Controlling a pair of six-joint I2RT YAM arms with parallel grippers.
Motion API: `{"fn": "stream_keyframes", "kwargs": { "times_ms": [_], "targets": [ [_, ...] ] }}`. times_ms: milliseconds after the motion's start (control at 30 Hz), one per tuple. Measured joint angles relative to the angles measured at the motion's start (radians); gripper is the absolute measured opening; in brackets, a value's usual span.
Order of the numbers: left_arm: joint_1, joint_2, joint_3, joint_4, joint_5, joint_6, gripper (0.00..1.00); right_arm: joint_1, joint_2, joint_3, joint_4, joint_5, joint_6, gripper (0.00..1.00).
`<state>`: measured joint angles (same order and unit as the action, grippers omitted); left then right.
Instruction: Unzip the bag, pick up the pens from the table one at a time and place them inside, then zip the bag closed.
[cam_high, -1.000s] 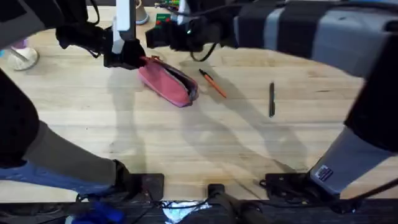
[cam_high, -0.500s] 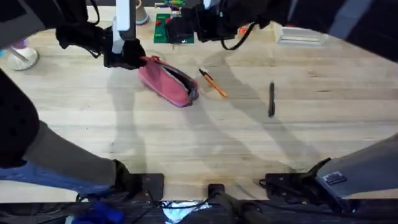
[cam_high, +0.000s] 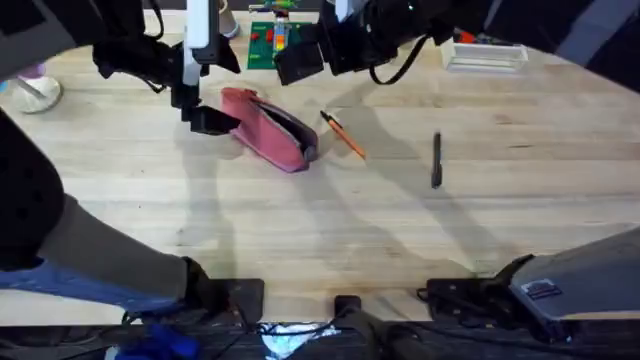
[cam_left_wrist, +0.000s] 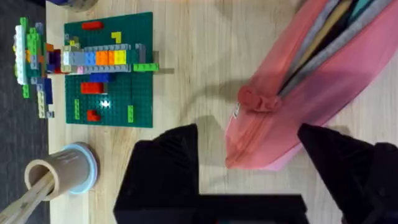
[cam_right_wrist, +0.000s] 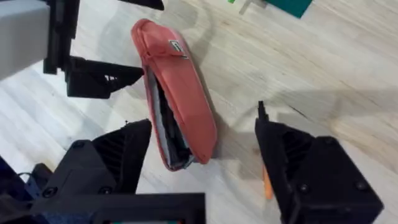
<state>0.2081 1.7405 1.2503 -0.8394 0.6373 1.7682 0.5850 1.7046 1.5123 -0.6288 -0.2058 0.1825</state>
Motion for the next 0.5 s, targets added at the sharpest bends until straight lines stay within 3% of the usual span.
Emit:
{"fn": "stream_keyframes", "kwargs": {
  "times_ms": [300,500],
  "targets": [
    [0.0,-0.008,0.0,-0.066,-0.004,0.001,0.993,0.028,0.0,0.005,-0.053,0.0,-0.074,0.996],
    [0.008,-0.131,0.0,-0.175,-0.012,0.002,0.993,0.069,0.0,0.061,-0.128,0.0,-0.139,0.996]
  ]
}}
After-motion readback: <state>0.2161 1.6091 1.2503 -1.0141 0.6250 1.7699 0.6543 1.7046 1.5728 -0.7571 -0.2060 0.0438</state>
